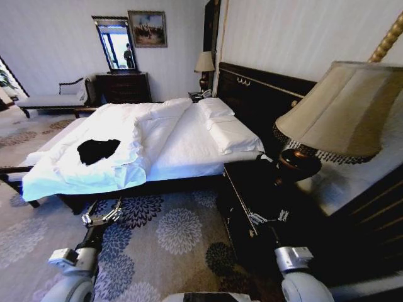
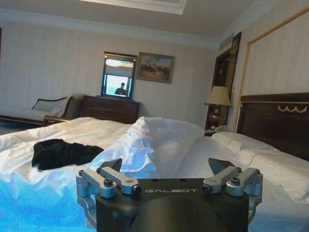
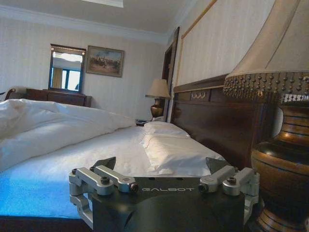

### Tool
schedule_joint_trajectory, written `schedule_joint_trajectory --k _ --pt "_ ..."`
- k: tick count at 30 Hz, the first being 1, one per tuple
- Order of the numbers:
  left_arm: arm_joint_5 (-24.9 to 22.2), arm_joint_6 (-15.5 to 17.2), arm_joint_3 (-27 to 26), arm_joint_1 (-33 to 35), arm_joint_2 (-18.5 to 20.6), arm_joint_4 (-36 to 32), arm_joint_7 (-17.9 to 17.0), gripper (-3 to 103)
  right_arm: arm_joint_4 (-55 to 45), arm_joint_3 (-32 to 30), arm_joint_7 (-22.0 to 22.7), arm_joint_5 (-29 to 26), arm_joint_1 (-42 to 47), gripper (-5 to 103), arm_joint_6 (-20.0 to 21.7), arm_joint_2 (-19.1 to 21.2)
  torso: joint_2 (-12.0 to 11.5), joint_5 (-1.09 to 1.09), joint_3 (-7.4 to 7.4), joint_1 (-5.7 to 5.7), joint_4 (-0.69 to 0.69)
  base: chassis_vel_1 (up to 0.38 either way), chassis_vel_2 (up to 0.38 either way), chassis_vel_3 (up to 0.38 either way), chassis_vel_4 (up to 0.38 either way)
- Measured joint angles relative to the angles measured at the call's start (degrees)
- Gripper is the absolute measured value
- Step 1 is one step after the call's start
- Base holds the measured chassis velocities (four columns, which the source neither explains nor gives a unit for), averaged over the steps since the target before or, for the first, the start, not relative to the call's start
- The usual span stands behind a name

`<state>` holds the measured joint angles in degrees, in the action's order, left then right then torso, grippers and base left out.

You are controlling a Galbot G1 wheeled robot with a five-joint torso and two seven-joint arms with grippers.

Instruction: Fold the clothes on the bed.

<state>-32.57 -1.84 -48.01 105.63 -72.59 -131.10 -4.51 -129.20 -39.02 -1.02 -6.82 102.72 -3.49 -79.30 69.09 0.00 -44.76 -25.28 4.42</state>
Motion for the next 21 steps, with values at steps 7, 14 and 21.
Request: schedule_joint_trajectory --k 7,14,21 --pt "-0.3 -0.1 -0.2 0.3 0.2 -0.2 0.4 100 0.1 0.2 -0.3 0.0 -0.1 100 -0.1 -0.1 0.0 0.0 0.0 0.0 0.0 -0.036 0.024 0.03 -0.029" --pt "-0.3 -0.3 0.0 0.4 0.0 0.0 0.6 100 0.3 0.3 -0.3 0.0 -0.1 100 -0.1 -0.2 0.0 0.0 0.0 0.0 0.0 -0.006 0.007 0.007 -0.006" --pt "-0.1 -0.5 0.4 0.2 -0.1 0.1 0.5 100 0.4 0.4 -0.3 0.0 -0.2 100 -0.1 -0.2 0.0 0.0 0.0 0.0 0.0 -0.027 0.023 0.031 -0.031"
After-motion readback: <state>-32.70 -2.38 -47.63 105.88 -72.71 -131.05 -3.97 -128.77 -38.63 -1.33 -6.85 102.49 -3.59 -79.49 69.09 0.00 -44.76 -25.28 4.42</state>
